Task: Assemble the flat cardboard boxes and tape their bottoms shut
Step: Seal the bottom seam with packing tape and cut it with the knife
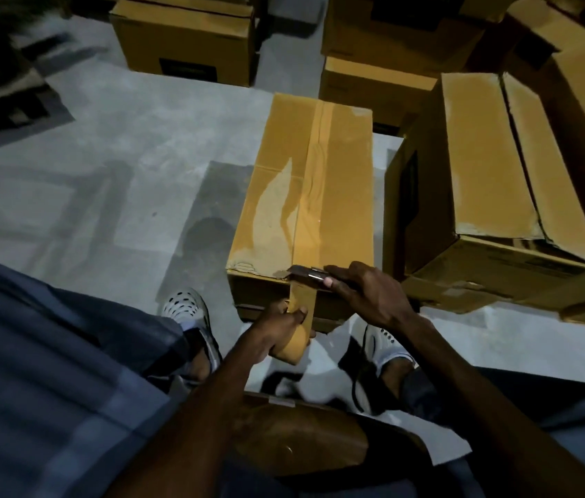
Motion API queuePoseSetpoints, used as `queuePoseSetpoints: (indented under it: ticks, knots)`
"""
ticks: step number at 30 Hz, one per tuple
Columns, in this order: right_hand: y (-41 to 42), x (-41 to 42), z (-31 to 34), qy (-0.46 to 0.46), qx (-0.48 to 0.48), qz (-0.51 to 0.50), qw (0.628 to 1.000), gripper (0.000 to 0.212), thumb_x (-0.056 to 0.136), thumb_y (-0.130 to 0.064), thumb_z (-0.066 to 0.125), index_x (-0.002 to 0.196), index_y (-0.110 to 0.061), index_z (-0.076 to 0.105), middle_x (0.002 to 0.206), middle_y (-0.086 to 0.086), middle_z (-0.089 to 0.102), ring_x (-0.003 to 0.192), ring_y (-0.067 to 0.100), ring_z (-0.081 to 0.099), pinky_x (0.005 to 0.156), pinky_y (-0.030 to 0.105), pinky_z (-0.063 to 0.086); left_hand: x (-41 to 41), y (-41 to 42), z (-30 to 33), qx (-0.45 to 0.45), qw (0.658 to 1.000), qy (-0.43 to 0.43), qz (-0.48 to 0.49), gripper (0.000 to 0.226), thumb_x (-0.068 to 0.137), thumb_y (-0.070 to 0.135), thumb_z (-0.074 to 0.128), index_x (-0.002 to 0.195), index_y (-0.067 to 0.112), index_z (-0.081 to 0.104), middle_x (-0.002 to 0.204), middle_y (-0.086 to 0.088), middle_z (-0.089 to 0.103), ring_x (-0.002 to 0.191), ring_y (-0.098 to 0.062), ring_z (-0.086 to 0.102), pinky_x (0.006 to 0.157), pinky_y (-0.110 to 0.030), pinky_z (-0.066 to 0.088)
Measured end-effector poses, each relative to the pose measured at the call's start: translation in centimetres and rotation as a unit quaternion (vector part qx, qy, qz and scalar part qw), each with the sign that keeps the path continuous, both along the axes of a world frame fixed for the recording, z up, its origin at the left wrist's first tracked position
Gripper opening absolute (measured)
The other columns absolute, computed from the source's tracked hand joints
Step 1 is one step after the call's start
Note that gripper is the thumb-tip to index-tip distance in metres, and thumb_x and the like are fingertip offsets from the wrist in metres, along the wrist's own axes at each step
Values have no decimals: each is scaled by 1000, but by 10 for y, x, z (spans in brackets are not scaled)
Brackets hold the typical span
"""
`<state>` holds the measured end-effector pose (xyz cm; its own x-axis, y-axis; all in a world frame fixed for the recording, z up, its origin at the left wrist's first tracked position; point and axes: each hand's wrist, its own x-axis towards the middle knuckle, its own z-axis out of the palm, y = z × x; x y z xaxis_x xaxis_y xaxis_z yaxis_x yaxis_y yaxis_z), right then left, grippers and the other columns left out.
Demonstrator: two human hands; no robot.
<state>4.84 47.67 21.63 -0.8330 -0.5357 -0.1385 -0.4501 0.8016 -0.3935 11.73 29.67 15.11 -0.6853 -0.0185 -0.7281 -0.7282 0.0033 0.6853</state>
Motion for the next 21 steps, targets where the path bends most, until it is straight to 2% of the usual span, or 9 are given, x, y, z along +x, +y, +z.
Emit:
queuePoseSetpoints:
  ticks: [2,4,5,8,10,14,16,18,21]
  knots:
    - [7,6,3,24,12,13,1000,37,98,-49,50,129,-32,61,93,3,59,82,22,58,65,37,49,1,-1,3,-9,1000,-10,7,51,96,39,56,137,11,47,128,-7,58,118,-27,56,87,-31,46]
    - [11,12,6,51,36,9,998,33,95,-48,56,117,-26,66,89,2,59,76,23,58,61,35,48,2,-2,4,16,999,-26,27,62,97,40,56,147,8,36,141,-6,47,130,-28,46,96,-34,41]
    - [12,15,7,65,48,19,997,32,95,-48,56,117,-27,66,89,1,58,74,22,57,58,33,46,3,-2,5,33,998,-36,38,66,96,41,56,148,8,32,146,-7,43,134,-29,43,100,-36,39]
    - [6,21,8,90,66,58,992,31,96,-44,55,126,-37,63,93,-2,56,71,19,56,55,30,43,6,-2,5,34,998,-34,44,64,94,43,58,146,10,39,138,-12,55,126,-30,52,89,-33,42]
    - [1,24,8,104,75,65,990,32,95,-41,58,126,-37,64,96,-1,57,70,19,57,54,29,42,7,-2,7,32,998,-35,43,64,91,46,61,142,12,43,130,-13,61,120,-30,57,84,-33,44]
    - [-14,31,0,149,125,89,977,24,92,-34,64,114,-27,69,96,3,55,72,21,59,51,32,50,7,-4,-1,50,997,-35,39,76,69,61,66,133,21,55,122,-9,67,114,-30,61,98,-48,48]
    - [-25,36,-3,159,158,106,969,20,85,-33,72,101,-20,71,93,4,56,67,21,58,45,28,41,5,-6,-10,53,997,-33,52,83,61,64,68,132,23,56,125,-8,65,114,-32,60,99,-53,47]
    - [-33,39,-5,167,181,95,965,22,76,-32,82,88,-18,70,86,5,57,59,22,57,43,26,28,5,-5,-13,56,996,-31,58,75,65,60,67,130,24,57,126,-9,64,115,-33,59,99,-54,47]
    - [-40,39,-4,154,183,64,969,15,82,-30,74,89,-18,68,85,5,54,60,24,58,45,28,28,6,-2,-2,51,996,-28,70,48,85,47,64,126,22,61,122,-10,67,113,-32,61,97,-50,47]
